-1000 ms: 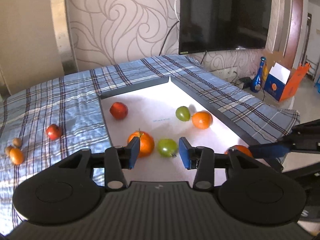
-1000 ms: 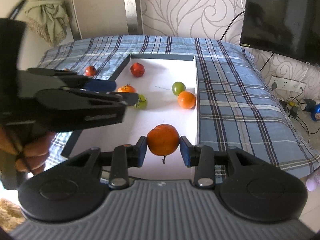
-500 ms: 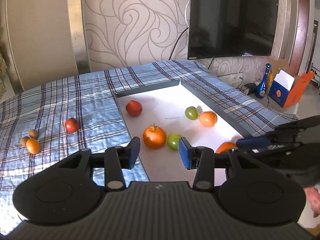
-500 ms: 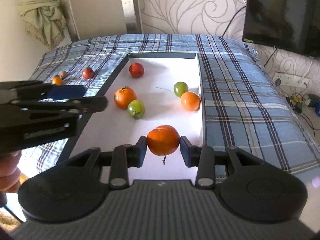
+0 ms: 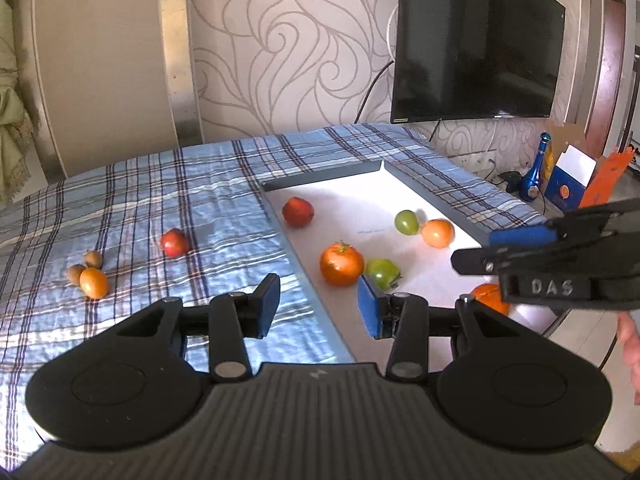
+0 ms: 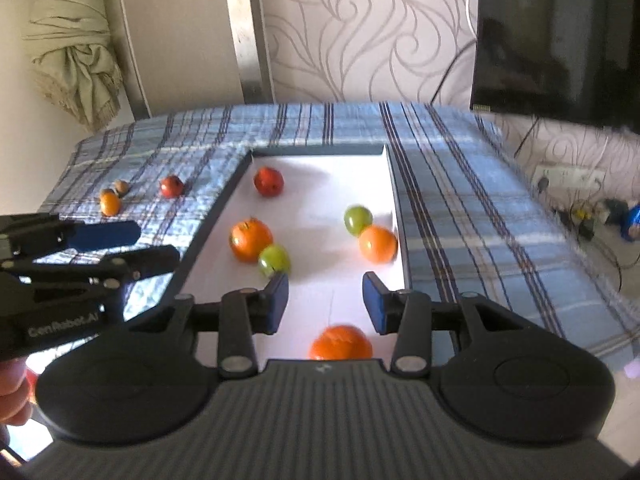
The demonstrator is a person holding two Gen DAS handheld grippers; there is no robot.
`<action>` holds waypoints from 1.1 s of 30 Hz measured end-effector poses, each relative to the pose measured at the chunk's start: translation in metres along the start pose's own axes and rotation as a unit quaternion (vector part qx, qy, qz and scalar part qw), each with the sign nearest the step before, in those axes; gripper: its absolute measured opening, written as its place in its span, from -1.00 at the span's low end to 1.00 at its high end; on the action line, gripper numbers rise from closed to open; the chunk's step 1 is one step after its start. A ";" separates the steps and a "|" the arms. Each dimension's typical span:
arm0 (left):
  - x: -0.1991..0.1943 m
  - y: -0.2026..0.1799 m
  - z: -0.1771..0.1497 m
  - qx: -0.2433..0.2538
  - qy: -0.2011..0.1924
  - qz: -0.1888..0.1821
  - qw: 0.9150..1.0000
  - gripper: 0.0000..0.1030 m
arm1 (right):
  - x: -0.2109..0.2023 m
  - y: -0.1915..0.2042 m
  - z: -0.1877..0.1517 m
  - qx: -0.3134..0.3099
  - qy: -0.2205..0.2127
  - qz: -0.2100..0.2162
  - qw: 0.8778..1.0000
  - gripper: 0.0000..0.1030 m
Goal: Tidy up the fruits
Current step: 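Open the right tool to drop the tangerine inside the tray, then move both tools away from the tray toward the loose fruits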
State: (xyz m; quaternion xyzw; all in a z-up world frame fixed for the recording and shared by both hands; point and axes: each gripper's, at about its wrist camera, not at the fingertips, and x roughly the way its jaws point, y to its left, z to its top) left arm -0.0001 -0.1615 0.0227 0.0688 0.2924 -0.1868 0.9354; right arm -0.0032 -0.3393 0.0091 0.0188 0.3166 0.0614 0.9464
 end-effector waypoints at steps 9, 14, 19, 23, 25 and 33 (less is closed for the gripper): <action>-0.003 0.035 0.000 -0.022 0.002 0.015 1.000 -0.06 | -0.005 0.022 0.015 -0.014 -0.015 0.004 1.000 -0.15; -0.006 0.055 0.000 -0.024 0.010 0.028 0.999 -0.06 | -0.001 0.042 0.019 -0.020 -0.017 0.020 0.999 -0.15; -0.012 0.073 -0.006 -0.019 0.024 0.042 0.999 -0.06 | 0.004 0.062 0.019 -0.016 -0.014 0.037 0.999 -0.15; -0.016 0.087 -0.011 -0.014 0.036 0.054 0.998 -0.06 | 0.009 0.077 0.018 -0.008 -0.012 0.052 0.999 -0.15; -0.019 0.095 -0.012 -0.014 0.040 0.061 0.997 -0.06 | 0.012 0.084 0.018 -0.006 -0.011 0.058 0.998 -0.15; -0.034 0.125 -0.017 -0.032 0.034 0.078 0.996 -0.05 | 0.017 0.116 0.022 -0.019 -0.007 0.077 0.997 -0.15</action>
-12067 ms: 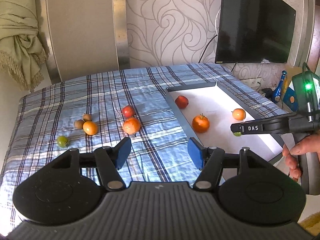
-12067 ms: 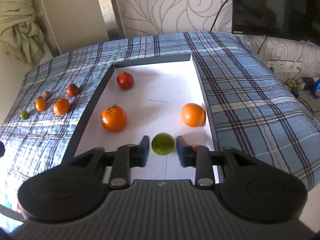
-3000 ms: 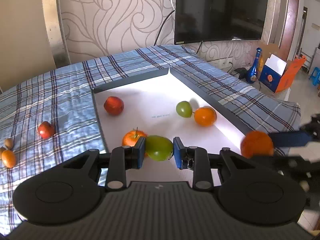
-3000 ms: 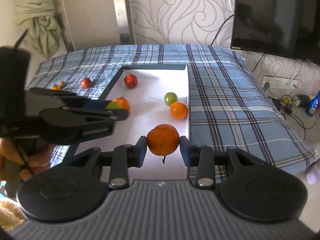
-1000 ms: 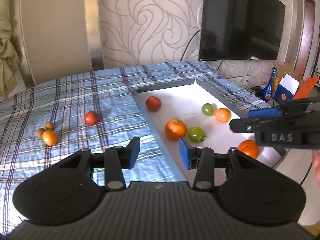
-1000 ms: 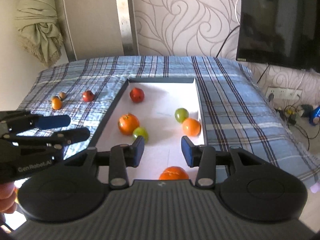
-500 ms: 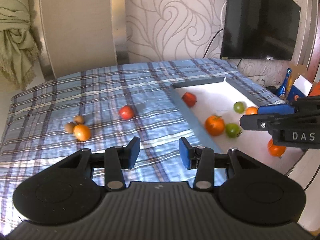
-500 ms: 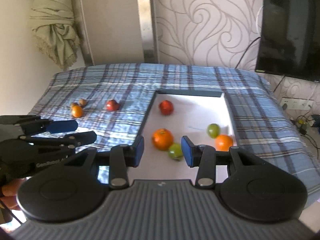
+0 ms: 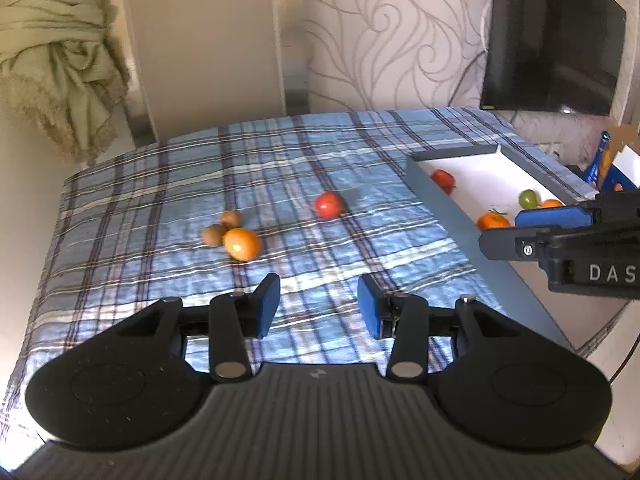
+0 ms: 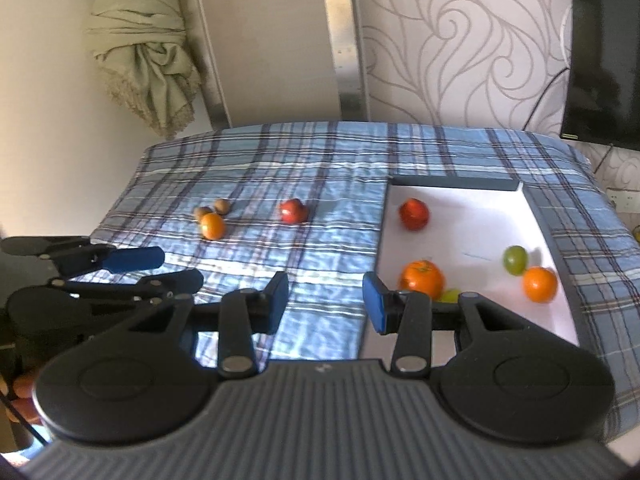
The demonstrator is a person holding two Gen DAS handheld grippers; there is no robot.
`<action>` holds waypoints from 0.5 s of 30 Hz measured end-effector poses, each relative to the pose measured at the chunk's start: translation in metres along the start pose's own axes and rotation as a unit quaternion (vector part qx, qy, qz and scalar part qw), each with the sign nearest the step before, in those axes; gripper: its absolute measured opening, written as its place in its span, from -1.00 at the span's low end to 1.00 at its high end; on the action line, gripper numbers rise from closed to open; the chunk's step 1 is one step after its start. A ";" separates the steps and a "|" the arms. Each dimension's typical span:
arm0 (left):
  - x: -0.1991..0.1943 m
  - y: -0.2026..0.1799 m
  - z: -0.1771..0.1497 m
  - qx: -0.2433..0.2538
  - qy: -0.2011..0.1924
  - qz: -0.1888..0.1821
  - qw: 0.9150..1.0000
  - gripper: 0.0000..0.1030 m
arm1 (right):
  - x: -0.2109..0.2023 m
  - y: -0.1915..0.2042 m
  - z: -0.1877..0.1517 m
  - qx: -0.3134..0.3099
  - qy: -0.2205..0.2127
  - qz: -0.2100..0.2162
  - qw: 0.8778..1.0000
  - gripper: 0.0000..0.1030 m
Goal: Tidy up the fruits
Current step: 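Move both tools away from the tray toward the loose fruits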
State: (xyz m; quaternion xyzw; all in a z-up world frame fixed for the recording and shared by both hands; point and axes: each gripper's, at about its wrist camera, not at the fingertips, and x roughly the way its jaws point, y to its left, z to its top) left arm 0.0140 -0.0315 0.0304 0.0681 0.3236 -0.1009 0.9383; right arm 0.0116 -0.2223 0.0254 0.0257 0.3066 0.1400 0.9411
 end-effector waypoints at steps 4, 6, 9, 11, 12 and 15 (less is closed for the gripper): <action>-0.002 0.015 -0.004 -0.019 -0.002 0.005 1.000 -0.05 | 0.003 0.015 0.003 -0.019 0.005 0.005 1.000 -0.15; -0.003 0.022 -0.007 -0.029 -0.003 0.007 1.000 -0.05 | 0.005 0.022 0.005 -0.028 0.008 0.005 1.000 -0.15; -0.004 0.034 -0.010 -0.043 -0.006 0.011 0.999 -0.05 | 0.008 0.032 0.008 -0.044 0.014 0.006 0.999 -0.15; -0.004 0.041 -0.013 -0.049 -0.008 0.014 0.999 -0.05 | 0.011 0.039 0.011 -0.053 0.017 0.008 0.998 -0.15; -0.004 0.045 -0.014 -0.052 -0.008 0.015 0.999 -0.05 | 0.013 0.043 0.012 -0.057 0.018 0.009 0.998 -0.15; -0.004 0.055 -0.015 -0.057 -0.009 0.018 0.998 -0.05 | 0.017 0.053 0.015 -0.067 0.020 0.012 0.997 -0.15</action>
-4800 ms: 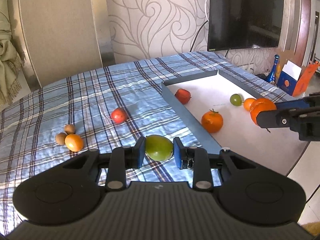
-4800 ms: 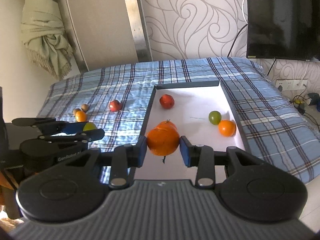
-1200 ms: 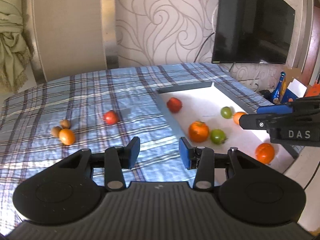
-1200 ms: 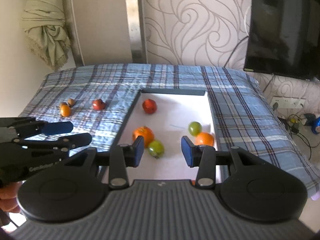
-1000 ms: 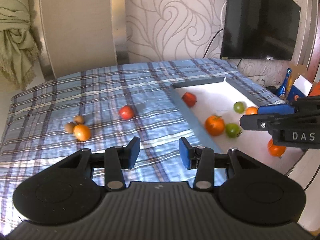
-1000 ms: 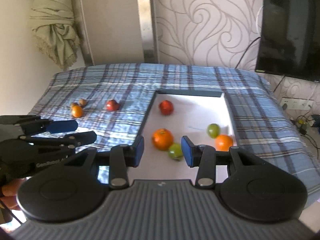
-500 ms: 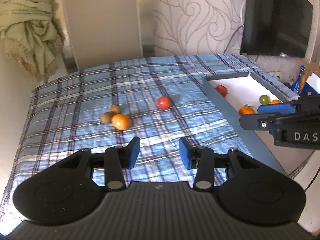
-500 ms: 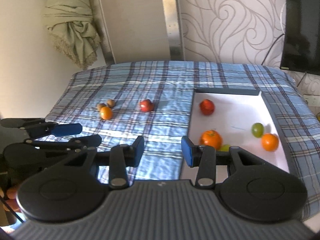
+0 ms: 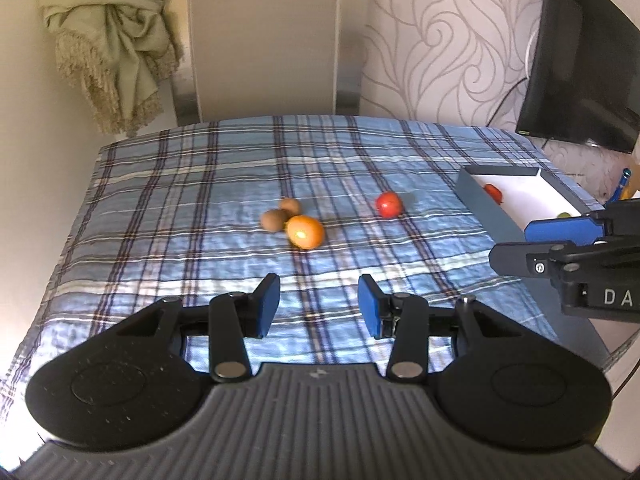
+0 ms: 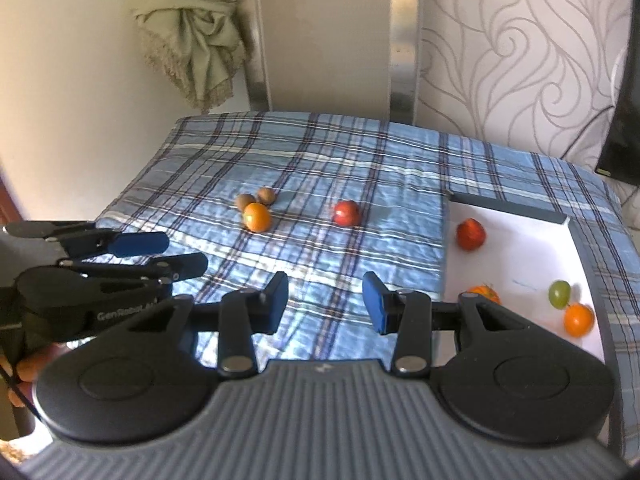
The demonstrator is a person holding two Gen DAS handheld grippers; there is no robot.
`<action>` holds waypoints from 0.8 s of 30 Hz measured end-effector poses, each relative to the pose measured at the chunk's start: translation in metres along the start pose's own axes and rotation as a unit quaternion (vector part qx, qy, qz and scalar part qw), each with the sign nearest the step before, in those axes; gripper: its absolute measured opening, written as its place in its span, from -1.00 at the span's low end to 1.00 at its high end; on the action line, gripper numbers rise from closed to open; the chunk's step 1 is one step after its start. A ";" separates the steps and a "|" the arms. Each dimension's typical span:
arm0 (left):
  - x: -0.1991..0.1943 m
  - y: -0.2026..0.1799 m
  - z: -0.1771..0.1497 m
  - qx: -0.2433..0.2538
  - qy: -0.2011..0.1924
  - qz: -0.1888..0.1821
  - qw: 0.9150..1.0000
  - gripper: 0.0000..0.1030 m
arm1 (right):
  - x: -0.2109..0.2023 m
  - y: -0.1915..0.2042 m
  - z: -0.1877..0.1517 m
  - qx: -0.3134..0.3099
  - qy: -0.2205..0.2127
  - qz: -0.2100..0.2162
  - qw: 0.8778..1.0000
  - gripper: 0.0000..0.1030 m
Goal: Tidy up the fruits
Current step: 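Move both tools away from the tray toward the loose fruits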
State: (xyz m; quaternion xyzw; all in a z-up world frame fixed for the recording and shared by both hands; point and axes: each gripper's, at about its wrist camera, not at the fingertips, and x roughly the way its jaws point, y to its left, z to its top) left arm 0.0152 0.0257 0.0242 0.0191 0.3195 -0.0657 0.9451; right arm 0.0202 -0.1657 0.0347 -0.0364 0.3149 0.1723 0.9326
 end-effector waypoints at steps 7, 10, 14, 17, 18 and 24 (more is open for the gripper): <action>0.004 0.017 0.003 0.009 0.004 0.004 1.000 -0.05 | 0.011 0.013 0.004 0.006 0.002 0.001 1.000 -0.15; 0.007 0.020 0.005 0.023 0.009 0.004 1.000 -0.05 | 0.014 0.015 0.002 0.016 0.001 0.001 1.000 -0.15; 0.012 0.018 0.007 0.046 0.015 -0.001 0.999 -0.05 | 0.017 0.015 -0.002 0.038 -0.001 -0.002 0.999 -0.15; 0.016 0.015 0.011 0.059 0.015 -0.013 0.998 -0.05 | 0.014 0.014 -0.003 0.051 -0.004 -0.010 0.999 -0.15; 0.018 0.014 0.013 0.061 0.015 -0.017 0.998 -0.05 | 0.012 0.013 -0.003 0.054 -0.005 -0.014 0.998 -0.15; 0.028 0.004 0.019 0.066 0.007 -0.048 0.997 -0.05 | 0.005 0.006 -0.004 0.063 -0.006 -0.044 0.997 -0.15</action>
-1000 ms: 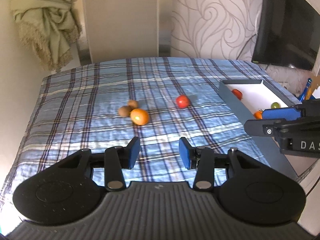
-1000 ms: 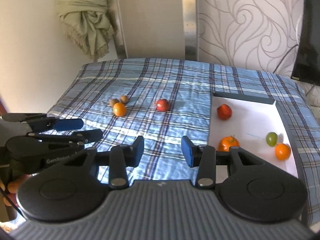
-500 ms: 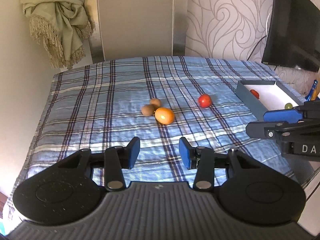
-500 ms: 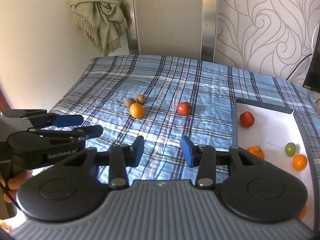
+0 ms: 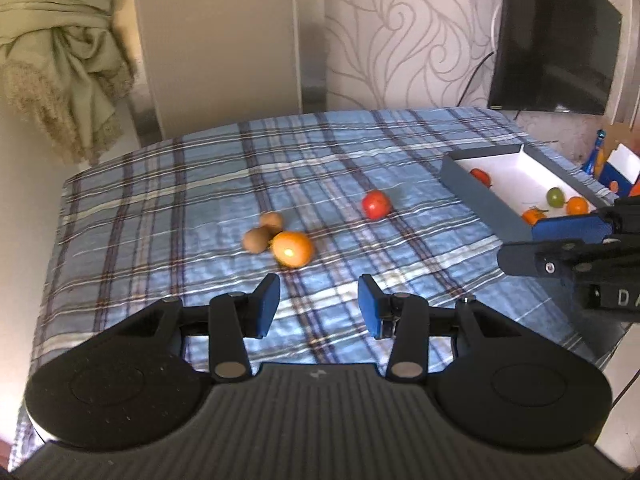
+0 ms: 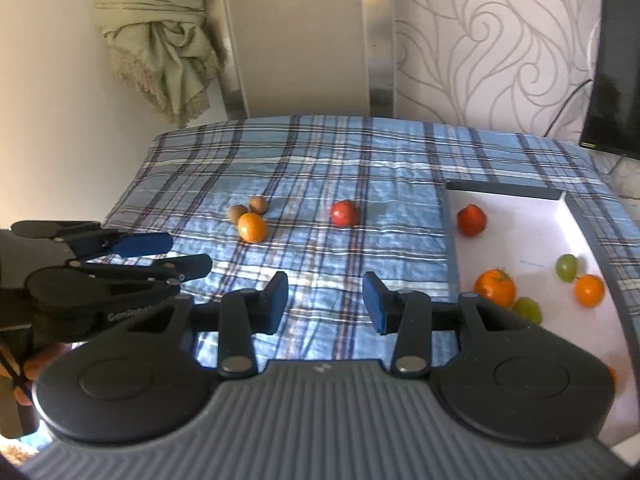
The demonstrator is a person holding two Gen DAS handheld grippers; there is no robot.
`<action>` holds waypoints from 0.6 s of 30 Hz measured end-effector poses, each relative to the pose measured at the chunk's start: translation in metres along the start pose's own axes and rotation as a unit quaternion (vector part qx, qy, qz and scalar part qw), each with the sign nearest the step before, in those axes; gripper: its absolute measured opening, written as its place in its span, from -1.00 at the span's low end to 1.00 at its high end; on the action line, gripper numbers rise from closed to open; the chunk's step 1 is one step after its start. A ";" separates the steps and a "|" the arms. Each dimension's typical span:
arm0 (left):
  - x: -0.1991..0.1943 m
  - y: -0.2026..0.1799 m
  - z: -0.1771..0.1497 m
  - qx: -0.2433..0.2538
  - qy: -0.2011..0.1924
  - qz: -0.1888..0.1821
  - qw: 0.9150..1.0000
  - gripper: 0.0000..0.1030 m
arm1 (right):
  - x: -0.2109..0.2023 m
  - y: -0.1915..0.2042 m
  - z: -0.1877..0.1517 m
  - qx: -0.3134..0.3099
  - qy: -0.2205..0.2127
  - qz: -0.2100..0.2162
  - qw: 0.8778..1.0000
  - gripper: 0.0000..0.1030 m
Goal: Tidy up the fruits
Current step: 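Move both tools away from the tray toward the loose fruits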
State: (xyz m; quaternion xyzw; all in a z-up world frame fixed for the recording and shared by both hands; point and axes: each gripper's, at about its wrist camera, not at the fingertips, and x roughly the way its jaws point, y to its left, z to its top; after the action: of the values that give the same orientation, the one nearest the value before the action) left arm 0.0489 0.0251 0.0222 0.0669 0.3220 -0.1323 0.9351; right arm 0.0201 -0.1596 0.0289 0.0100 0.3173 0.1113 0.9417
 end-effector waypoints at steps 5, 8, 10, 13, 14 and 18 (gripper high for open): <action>0.012 0.000 0.001 -0.016 -0.003 -0.020 1.000 -0.05 | -0.001 -0.002 0.000 -0.010 0.011 -0.027 1.000 -0.15; 0.018 0.003 0.002 -0.023 -0.004 -0.023 0.999 -0.05 | 0.001 -0.001 0.001 -0.017 0.017 -0.037 0.999 -0.15; 0.022 0.007 0.003 -0.026 -0.004 -0.019 0.999 -0.05 | 0.005 0.001 0.004 -0.023 0.021 -0.038 0.999 -0.15; 0.027 0.015 0.004 -0.031 -0.005 -0.014 0.999 -0.05 | 0.012 0.005 0.007 -0.029 0.026 -0.037 0.999 -0.15; 0.028 0.018 0.004 -0.031 -0.004 -0.013 0.999 -0.05 | 0.015 0.006 0.009 -0.031 0.026 -0.036 0.999 -0.15; 0.032 0.027 0.007 -0.029 0.000 -0.005 1.000 -0.05 | 0.027 0.012 0.016 -0.036 0.024 -0.030 0.999 -0.15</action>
State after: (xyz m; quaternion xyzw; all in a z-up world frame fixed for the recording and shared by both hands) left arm 0.0853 0.0429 0.0090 0.0382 0.3261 -0.1271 0.9360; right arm 0.0483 -0.1414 0.0268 -0.0358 0.3359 0.0940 0.9365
